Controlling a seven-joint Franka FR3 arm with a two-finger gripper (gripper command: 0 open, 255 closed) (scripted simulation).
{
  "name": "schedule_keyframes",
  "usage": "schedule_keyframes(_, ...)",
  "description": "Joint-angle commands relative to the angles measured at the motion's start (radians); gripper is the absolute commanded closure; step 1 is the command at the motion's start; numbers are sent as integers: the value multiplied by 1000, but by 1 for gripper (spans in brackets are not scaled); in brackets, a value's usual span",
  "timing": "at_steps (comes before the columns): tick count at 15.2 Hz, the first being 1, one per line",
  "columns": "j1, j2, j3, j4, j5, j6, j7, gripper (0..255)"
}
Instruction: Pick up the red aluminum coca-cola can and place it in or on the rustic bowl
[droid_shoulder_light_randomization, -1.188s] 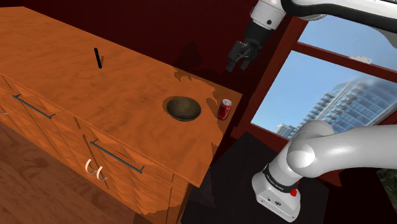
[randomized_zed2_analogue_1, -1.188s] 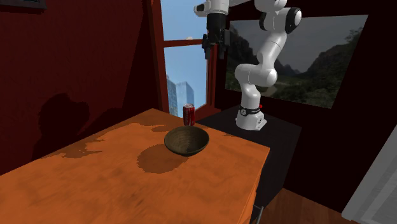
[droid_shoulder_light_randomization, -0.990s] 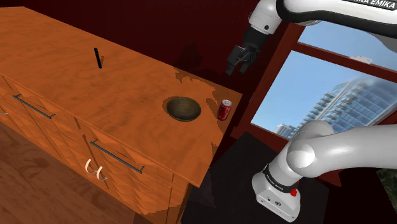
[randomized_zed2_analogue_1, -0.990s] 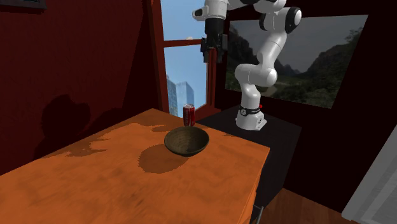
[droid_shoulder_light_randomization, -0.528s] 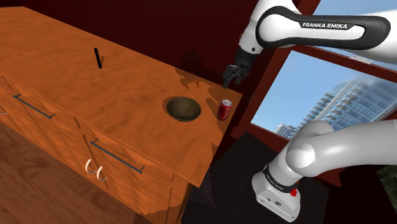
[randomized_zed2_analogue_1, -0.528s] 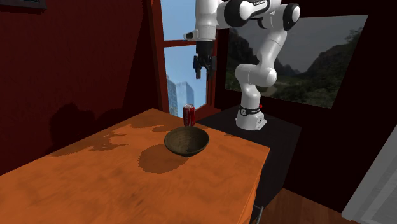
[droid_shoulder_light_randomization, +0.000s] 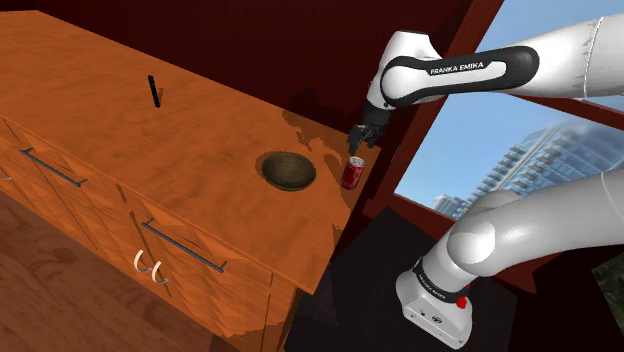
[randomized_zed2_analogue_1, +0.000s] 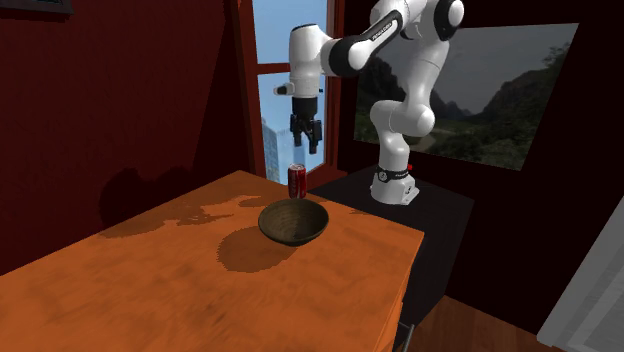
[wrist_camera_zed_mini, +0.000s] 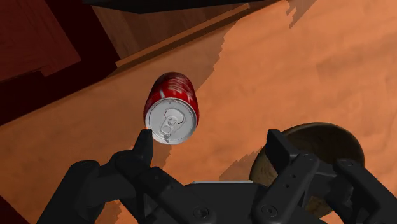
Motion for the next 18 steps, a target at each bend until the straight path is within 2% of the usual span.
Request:
schedule_keyframes(1,-11,56,-16,-17,-16,63,-18,0)
schedule_keyframes(4,-28,144,-40,-29,-40,145,-45,0)
schedule_keyframes(11,-25,214,-48,-74,-35,260,-50,0)
schedule_keyframes(18,-24,220,-48,-77,-34,270,-51,0)
